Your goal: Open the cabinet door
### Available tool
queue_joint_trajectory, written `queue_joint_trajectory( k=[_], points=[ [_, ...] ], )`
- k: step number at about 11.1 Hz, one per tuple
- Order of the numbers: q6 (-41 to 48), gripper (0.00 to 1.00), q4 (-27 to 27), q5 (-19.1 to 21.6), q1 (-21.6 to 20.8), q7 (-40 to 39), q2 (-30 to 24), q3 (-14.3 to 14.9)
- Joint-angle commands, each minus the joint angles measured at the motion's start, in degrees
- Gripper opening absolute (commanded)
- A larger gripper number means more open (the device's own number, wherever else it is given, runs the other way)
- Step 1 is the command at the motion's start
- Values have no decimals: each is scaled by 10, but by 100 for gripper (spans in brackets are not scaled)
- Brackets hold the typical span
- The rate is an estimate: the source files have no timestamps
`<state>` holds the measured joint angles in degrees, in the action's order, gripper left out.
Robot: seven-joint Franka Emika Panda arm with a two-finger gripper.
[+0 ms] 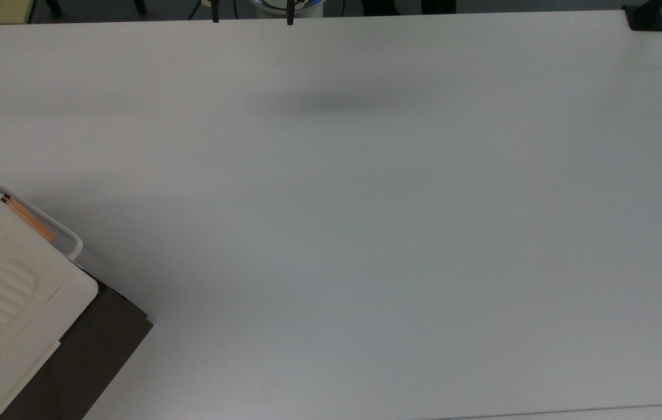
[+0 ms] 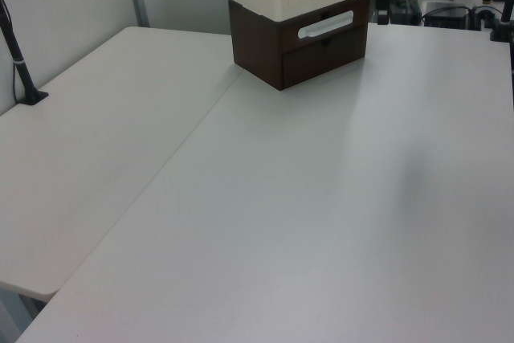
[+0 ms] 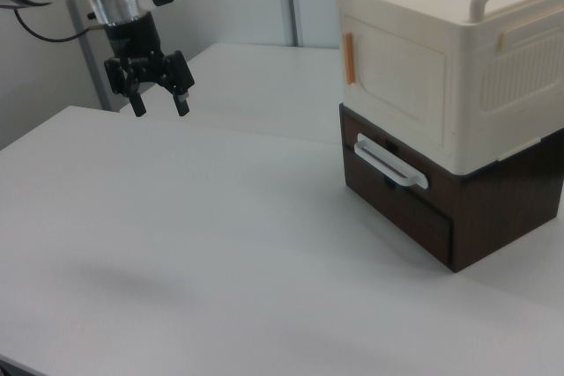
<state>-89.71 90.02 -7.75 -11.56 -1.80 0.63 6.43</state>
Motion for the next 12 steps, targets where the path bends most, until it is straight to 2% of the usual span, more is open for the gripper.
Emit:
queue_joint_trajectory(
  k=[1, 9, 12],
  points=[
    [17, 100, 1, -2, -10, 13, -9, 6],
    [12, 100, 0, 3, -6, 7, -7, 9],
    [-23, 100, -37, 12, 5, 14, 17, 14]
  ],
)
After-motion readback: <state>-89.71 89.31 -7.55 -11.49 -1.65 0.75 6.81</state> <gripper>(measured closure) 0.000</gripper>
